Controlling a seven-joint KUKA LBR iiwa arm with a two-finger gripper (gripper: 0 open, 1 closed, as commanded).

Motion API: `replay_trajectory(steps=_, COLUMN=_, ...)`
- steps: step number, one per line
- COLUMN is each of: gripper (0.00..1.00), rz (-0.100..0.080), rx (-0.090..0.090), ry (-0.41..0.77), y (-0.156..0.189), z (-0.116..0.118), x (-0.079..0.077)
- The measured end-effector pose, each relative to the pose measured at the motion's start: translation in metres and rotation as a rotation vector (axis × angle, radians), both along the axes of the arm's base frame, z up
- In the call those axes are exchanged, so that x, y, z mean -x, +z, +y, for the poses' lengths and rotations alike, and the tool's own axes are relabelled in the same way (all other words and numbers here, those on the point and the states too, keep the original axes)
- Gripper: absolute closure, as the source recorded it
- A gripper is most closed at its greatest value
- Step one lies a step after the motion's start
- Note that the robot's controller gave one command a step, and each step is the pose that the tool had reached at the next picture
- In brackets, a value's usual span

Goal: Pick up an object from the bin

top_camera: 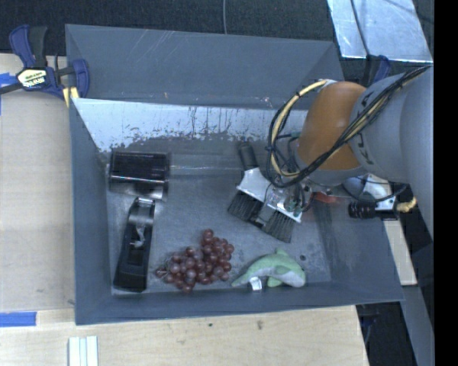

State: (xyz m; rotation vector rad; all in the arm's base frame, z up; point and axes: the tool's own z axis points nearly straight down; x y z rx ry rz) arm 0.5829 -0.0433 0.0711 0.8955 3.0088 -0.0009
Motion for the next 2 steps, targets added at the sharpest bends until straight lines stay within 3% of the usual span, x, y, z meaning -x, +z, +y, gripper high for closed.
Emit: replay_trajectory(steps=2, gripper=1.00, rz=0.000, rx=0.000, ry=0.000, y=0.0029, z=0.0000, x=0.0008)
